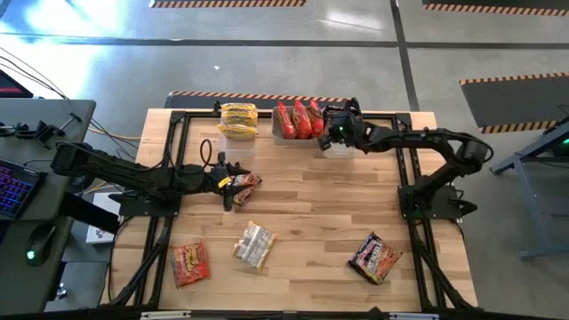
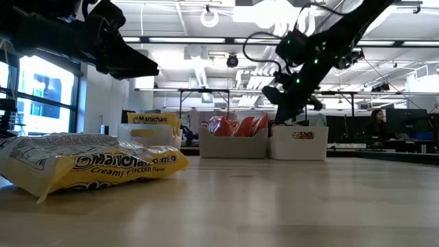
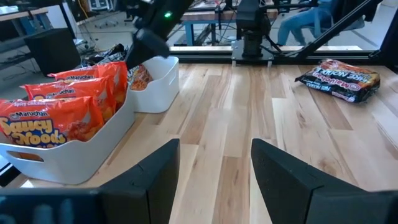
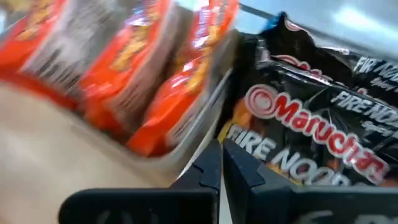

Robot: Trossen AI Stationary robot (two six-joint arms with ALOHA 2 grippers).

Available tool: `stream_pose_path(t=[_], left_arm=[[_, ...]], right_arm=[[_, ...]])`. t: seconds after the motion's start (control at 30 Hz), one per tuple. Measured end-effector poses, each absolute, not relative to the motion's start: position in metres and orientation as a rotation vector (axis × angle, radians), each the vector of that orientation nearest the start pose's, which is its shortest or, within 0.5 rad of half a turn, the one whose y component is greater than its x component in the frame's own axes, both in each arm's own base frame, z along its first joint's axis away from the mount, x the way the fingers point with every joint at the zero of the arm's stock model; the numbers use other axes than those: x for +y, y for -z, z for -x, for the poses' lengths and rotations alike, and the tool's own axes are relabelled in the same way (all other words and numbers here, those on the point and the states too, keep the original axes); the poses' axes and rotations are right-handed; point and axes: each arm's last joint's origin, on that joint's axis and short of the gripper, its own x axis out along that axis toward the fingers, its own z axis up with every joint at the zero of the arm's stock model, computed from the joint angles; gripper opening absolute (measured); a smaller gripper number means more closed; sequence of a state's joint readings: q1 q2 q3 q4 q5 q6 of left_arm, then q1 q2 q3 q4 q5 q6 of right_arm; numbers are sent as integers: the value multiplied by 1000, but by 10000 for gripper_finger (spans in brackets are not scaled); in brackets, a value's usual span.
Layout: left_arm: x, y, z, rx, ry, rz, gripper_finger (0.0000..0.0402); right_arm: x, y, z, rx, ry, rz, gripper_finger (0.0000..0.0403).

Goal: Sort Maruchan noodles
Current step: Adjust the gray bin on the table

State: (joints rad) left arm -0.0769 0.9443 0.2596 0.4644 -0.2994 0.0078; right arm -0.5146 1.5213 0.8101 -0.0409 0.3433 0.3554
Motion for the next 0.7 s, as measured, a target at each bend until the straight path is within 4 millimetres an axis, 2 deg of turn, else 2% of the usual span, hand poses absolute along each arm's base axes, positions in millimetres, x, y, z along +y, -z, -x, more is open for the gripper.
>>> stream_pose_path(t=[0.23,0.5,0.7], left_arm=[[-6,-188,-186,217,-221,-51,188],[-6,-188,-186,216,-222,-51,188],[-6,-188,-186,215,-222,-45,188]], right_arm=[[-178,-172,-258,593,892,-469,0],[-182,-161,-269,554,825,-482,0],[-183,-165,-275,497,742,-441,0]])
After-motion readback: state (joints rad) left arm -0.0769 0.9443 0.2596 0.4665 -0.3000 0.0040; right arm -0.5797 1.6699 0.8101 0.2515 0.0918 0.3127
